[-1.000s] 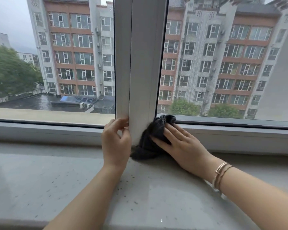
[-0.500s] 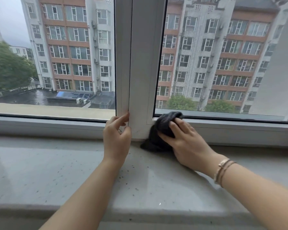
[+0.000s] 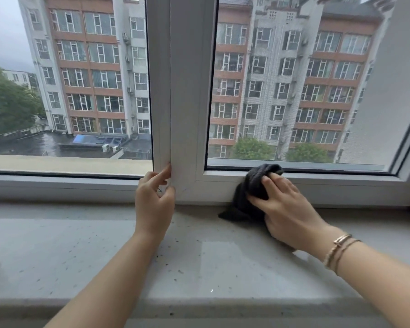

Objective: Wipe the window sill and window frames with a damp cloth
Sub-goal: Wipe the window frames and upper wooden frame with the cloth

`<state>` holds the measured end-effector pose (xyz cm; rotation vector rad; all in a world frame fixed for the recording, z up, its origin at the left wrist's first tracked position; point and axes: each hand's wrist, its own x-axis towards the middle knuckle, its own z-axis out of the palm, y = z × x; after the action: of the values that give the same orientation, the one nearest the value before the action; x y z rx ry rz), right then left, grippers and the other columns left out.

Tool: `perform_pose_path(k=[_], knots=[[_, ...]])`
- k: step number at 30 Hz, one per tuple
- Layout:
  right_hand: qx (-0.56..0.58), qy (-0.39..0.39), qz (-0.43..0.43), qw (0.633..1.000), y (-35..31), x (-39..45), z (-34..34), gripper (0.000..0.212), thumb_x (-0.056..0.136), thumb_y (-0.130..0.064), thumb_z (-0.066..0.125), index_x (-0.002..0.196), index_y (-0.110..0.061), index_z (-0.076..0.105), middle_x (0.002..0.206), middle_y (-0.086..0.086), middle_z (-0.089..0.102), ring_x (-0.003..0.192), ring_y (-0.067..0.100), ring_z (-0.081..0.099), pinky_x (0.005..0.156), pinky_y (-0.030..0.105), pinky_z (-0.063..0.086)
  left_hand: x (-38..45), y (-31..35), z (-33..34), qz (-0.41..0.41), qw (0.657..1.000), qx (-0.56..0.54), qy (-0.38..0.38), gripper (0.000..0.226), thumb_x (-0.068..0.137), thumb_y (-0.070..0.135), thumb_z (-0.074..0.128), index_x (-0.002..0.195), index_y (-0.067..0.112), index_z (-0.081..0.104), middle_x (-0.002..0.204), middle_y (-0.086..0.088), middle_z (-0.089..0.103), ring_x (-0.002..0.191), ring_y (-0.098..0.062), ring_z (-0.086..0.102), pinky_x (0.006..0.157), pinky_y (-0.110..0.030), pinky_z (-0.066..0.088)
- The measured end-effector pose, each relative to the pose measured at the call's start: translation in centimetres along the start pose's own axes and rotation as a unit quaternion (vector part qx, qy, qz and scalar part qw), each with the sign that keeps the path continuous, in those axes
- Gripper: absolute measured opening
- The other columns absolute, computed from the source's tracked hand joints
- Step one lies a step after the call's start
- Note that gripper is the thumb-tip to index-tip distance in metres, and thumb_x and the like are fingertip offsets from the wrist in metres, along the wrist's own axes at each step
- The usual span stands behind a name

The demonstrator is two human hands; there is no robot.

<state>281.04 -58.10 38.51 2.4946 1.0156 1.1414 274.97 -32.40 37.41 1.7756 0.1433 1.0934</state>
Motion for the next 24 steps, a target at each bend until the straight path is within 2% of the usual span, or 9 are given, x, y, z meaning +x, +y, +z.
perform_pose_path(k=[6, 9, 13, 16, 19, 21, 24], knots=[[0.06, -0.007, -0.028, 0.998, -7.5, 5.0, 0.2, 0.054, 0.067, -0.024, 0.036, 0.11, -0.027, 0.069, 0.122, 0.019, 0.057, 0.115, 0.042, 0.051, 0.104, 0.05, 0.037, 0.1, -0.2, 0.0, 0.017, 1.0, 0.014, 0.01, 0.051, 0.08, -0.01, 0.049, 0.121, 0.016, 0.065, 0.093, 0.0, 0.061, 0.089, -0.015, 0.056, 0.079, -0.023, 0.042], [0.029, -0.01, -0.053, 0.998, -5.7, 4.4, 0.4, 0.057, 0.07, -0.021, 0.036, 0.117, -0.028, 0.066, 0.125, 0.017, 0.056, 0.118, 0.039, 0.05, 0.107, 0.047, 0.035, -0.1, -0.1, -0.1, 0.068, 0.995, 0.074, 0.022, 0.053, 0.078, -0.012, 0.049, 0.122, 0.015, 0.061, 0.098, 0.004, 0.057, 0.095, -0.02, 0.053, 0.084, -0.024, 0.042], [-0.014, -0.042, -0.021, 0.999, -0.1, 0.6, 0.5, 0.058, 0.069, -0.019, 0.038, 0.119, -0.028, 0.065, 0.125, 0.018, 0.055, 0.118, 0.04, 0.049, 0.107, 0.046, 0.029, -0.3, 0.9, 0.3, 0.19, 0.972, 0.126, 0.052, 0.041, 0.072, -0.007, 0.048, 0.11, 0.008, 0.054, 0.1, 0.0, 0.05, 0.09, -0.02, 0.05, 0.084, -0.043, 0.045], [-0.055, -0.079, 0.028, 0.995, 4.7, -3.2, 0.5, 0.056, 0.067, -0.018, 0.036, 0.111, -0.027, 0.07, 0.12, 0.02, 0.058, 0.113, 0.042, 0.054, 0.103, 0.047, 0.037, -1.3, 2.4, 1.9, 0.264, 0.945, 0.187, -0.039, 0.043, 0.07, -0.015, 0.053, 0.104, 0.01, 0.057, 0.103, -0.003, 0.056, 0.095, -0.02, 0.051, 0.087, -0.042, 0.046], [-0.076, -0.111, 0.063, 0.989, 8.4, -5.8, 0.1, 0.057, 0.067, -0.018, 0.032, 0.107, -0.027, 0.072, 0.118, 0.021, 0.059, 0.111, 0.043, 0.057, 0.102, 0.048, 0.039, -1.9, 3.6, 4.6, 0.29, 0.914, 0.242, -0.145, 0.047, 0.07, -0.011, 0.055, 0.111, 0.012, 0.059, 0.113, 0.001, 0.055, 0.102, -0.021, 0.052, 0.088, -0.036, 0.048], [-0.08, -0.116, 0.066, 0.988, 8.8, -6.1, -0.1, 0.057, 0.067, -0.019, 0.031, 0.104, -0.028, 0.073, 0.118, 0.021, 0.06, 0.11, 0.043, 0.058, 0.097, 0.052, 0.045, -2.1, 4.0, 6.1, 0.286, 0.903, 0.264, -0.182, 0.048, 0.074, -0.007, 0.054, 0.117, 0.013, 0.057, 0.119, 0.001, 0.052, 0.107, -0.022, 0.051, 0.091, -0.035, 0.048], [-0.055, -0.085, 0.053, 0.993, 6.6, -5.0, 0.3, 0.057, 0.065, -0.02, 0.031, 0.103, -0.029, 0.073, 0.116, 0.022, 0.061, 0.109, 0.044, 0.059, 0.094, 0.057, 0.043, -2.3, 4.2, 7.7, 0.28, 0.897, 0.27, -0.209, 0.048, 0.078, -0.006, 0.053, 0.124, 0.011, 0.055, 0.122, 0.0, 0.05, 0.113, -0.021, 0.047, 0.093, -0.035, 0.048]])
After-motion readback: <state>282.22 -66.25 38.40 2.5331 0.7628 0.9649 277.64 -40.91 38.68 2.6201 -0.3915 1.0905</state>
